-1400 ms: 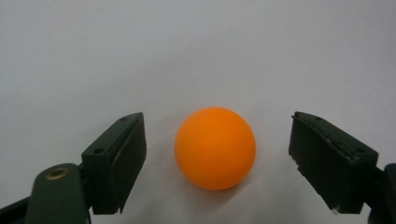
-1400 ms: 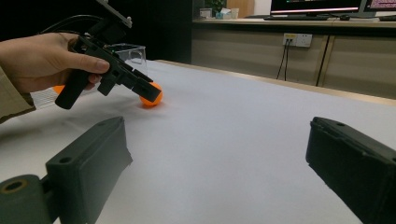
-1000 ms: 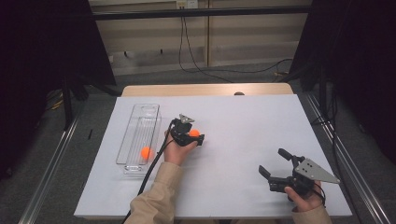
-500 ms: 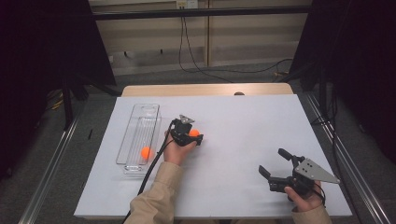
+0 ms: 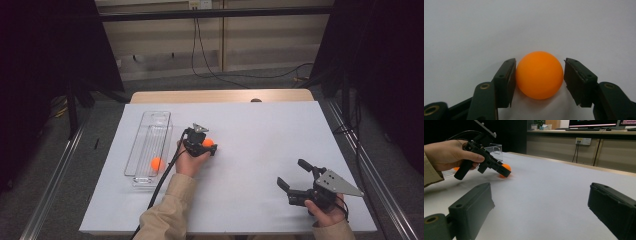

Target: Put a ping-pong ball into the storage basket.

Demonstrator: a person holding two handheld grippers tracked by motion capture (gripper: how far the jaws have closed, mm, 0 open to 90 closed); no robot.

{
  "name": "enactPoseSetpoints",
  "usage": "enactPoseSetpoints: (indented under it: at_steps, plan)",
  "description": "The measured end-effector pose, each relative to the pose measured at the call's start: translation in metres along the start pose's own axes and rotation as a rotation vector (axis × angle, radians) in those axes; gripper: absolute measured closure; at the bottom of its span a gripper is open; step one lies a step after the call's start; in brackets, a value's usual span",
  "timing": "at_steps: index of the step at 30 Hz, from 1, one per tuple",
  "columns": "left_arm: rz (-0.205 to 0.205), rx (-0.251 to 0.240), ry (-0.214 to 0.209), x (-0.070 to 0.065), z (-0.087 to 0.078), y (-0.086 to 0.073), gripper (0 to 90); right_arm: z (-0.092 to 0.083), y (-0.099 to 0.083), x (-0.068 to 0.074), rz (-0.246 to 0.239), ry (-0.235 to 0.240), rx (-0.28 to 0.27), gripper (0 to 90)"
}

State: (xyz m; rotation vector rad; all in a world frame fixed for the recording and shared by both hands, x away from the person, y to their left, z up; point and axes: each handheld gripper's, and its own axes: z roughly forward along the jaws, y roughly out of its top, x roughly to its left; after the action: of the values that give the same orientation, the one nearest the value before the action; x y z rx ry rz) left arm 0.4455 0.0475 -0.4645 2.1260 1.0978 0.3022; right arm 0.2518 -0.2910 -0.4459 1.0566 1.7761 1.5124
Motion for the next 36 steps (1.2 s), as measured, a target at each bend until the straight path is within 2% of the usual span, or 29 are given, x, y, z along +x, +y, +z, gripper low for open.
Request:
enactPoseSetpoints:
  at_steps: [18, 29, 36]
  plan:
    - [0.005, 0.012, 0.004, 0.0015, 0.0, -0.0005, 45.9, 0.0001, 0.0, 0.0003, 0.0, 0.0, 0.001, 4.9]
    - [0.016, 0.013, 0.025, 0.0003, 0.0001, -0.0008, 49.8, 0.0002, 0.0, 0.0003, 0.0, 0.0, 0.001, 4.9]
    - [0.01, 0.013, 0.022, 0.0006, -0.0002, -0.0006, 50.7, 0.0001, 0.0, 0.0003, 0.0, 0.0, 0.001, 4.9]
